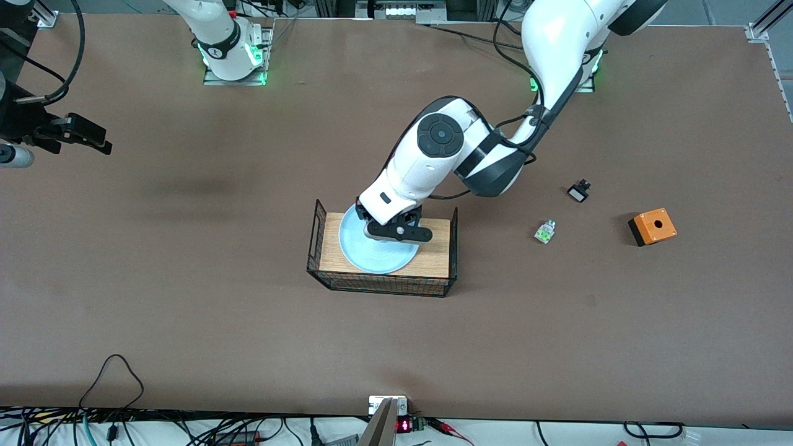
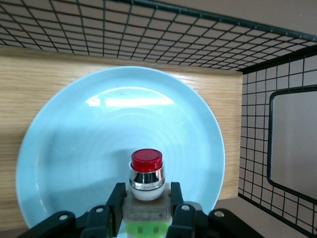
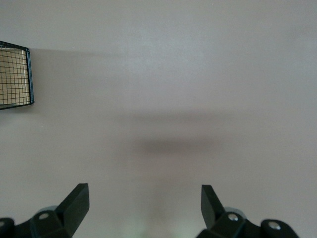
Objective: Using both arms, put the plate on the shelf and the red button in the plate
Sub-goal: 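Lower the red button onto the plate and open the left gripper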
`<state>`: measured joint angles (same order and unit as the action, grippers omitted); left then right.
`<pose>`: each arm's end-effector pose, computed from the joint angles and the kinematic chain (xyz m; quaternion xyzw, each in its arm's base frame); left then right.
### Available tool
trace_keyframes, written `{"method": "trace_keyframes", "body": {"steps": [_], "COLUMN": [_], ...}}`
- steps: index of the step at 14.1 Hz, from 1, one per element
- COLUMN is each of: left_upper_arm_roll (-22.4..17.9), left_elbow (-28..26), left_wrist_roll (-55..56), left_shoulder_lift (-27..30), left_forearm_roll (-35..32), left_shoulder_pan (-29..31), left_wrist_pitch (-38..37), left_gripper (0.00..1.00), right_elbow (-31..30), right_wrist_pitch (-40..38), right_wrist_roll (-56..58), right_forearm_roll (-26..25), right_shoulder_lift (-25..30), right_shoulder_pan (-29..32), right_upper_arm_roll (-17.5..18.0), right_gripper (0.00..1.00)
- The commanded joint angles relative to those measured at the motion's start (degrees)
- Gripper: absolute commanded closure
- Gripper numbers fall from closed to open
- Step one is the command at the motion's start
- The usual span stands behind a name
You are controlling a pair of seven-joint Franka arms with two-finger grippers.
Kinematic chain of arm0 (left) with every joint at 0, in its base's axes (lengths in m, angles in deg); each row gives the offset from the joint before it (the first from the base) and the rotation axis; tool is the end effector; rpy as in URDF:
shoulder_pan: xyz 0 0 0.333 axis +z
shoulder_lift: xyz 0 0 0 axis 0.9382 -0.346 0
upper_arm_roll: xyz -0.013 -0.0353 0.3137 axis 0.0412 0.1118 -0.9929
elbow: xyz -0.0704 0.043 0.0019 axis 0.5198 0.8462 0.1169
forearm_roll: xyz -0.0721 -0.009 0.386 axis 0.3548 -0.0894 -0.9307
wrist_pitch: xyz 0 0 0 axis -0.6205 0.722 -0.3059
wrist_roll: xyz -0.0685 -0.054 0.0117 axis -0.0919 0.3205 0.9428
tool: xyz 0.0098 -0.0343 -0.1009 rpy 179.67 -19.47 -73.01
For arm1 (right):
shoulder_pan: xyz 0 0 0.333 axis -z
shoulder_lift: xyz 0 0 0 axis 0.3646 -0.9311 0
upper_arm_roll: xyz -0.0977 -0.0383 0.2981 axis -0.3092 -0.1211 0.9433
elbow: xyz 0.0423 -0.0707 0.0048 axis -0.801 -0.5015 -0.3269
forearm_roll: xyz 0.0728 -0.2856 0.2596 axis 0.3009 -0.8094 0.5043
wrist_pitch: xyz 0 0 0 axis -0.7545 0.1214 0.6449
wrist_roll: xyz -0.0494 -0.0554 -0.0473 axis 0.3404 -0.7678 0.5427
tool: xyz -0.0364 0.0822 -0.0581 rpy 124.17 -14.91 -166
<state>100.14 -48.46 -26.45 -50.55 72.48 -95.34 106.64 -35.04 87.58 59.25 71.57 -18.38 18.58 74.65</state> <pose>0.5854 -0.5024 0.3652 0.9860 0.0015 0.0293 0.1641 0.5472 -0.0224 0.5846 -0.9994 0.0084 0.0325 0.0107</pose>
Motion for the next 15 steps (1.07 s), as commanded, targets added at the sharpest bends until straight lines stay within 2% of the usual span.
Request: {"method": "trace_keyframes", "body": {"steps": [1,2,4,10,15], "left_upper_arm_roll": [-0.80,-0.89,-0.81,-0.81,-0.81], "left_elbow": [2.03,1.94,2.03,1.94,2.20], "left_wrist_roll": [0.95,0.86,1.04,2.09,-3.25], "left_shoulder_lift": [-0.59,-0.42,0.28,9.68,15.84], "left_forearm_roll": [-1.77,-3.16,-5.20,-5.29,-5.55], "left_shoulder_pan": [-0.51,-0.43,0.18,3.61,10.28], "left_wrist_pitch": [-0.43,-0.61,-1.39,-19.99,-33.10], "left_gripper": [0.34,0.00,0.00,0.00,0.00], "right_elbow": [0.59,0.59,0.59,0.59,1.38], "right_wrist_pitch": [-0.83,-0.83,-0.83,-0.30,-0.83], "right_wrist_roll": [0.27,0.27,0.27,0.27,0.36], "right_forearm_roll": [-0.74,-0.74,-0.74,-0.22,-0.21], "right_shoulder_lift": [0.30,0.30,0.30,0.13,0.21], "right_shoulder_pan": [0.17,0.09,0.09,0.17,0.17], "right_upper_arm_roll": [0.27,0.27,0.36,0.36,0.36], "right_gripper": [0.00,0.00,0.00,0.00,0.00]}}
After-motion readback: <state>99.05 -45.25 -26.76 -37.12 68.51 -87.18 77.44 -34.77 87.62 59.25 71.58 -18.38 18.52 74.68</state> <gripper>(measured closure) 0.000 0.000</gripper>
